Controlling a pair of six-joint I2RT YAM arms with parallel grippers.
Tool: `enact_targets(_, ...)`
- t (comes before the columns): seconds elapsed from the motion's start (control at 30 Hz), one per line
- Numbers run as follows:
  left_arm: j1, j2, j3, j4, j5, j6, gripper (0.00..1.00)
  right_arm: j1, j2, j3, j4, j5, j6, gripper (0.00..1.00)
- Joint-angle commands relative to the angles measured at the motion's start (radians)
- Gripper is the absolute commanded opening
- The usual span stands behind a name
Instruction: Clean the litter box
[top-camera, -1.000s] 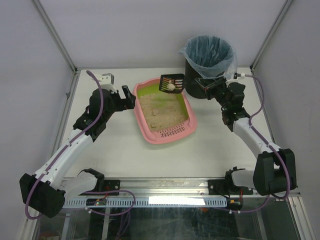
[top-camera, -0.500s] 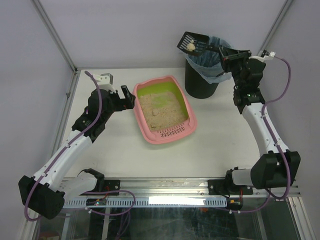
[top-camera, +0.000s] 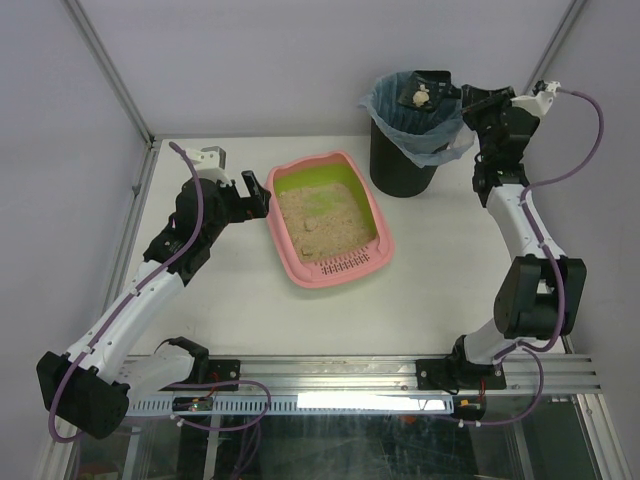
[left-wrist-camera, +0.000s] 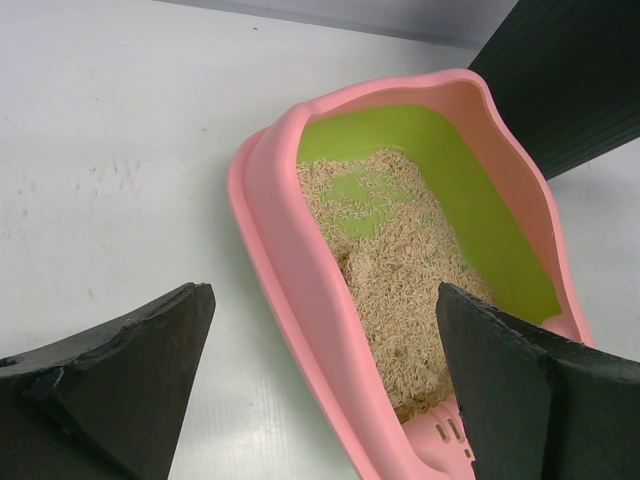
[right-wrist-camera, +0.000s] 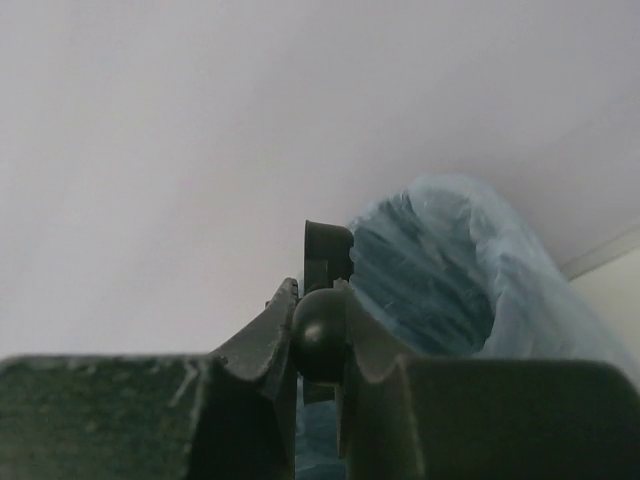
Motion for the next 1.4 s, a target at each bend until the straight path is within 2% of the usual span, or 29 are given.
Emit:
enact_targets(0.0, 0.011, -0.008, 0.033, 0.01, 0.024, 0.017, 0.99, -0.029, 0.022, 0.004, 0.319, -0.158, -0.299, 0.0)
enact_targets(0.2, 0.01, 0.003, 0.029, 0.009, 0.024, 0.011, 0.99, -0.052, 0.083, 0.006, 0.466, -0.4, -0.537, 0.0)
enact_targets(0.37, 0.011, 0.033, 0.038, 0.007, 0.048, 0.011, 0.99, -0.053, 0.109, 0.073, 0.394, -0.572, -0.745, 0.0)
enact_targets(0.5, 0.011, 0.037, 0.039, 0.008, 0.053, 0.01, 0.99, -0.053, 0.091, 0.095, 0.335, -0.597, -0.879, 0.0)
enact_targets(0.63, 0.011, 0.033, 0.037, 0.008, 0.048, 0.008, 0.99, -0.052, 0.05, 0.104, 0.309, -0.55, -0.925, 0.0)
enact_targets(0.8, 0.011, 0.038, 0.036, 0.009, 0.055, 0.004, 0.99, -0.044, -0.018, 0.156, 0.249, -0.387, -0.819, 0.0)
enact_targets(0.97, 0.011, 0.044, 0.032, 0.011, 0.054, 0.002, 0.99, 0.0, -0.114, 0.181, 0.173, -0.373, -0.81, 0.0)
enact_targets(1.03, 0.01, 0.048, 0.033, 0.011, 0.056, -0.001, 0.99, 0.005, -0.145, 0.203, 0.098, -0.095, -0.607, 0.0)
enact_targets(1.07, 0.011, 0.051, 0.035, 0.013, 0.057, -0.001, 0.99, 0.005, -0.158, 0.217, 0.061, -0.053, -0.542, 0.0)
enact_targets(1.23, 0.011, 0.07, 0.035, 0.023, 0.07, -0.008, 0.98, 0.03, -0.232, 0.206, -0.075, -0.163, -0.354, 0.0)
enact_targets(1.37, 0.011, 0.086, 0.036, 0.032, 0.092, -0.016, 0.96, 0.146, -0.258, 0.19, -0.226, -0.196, -0.373, 0.0)
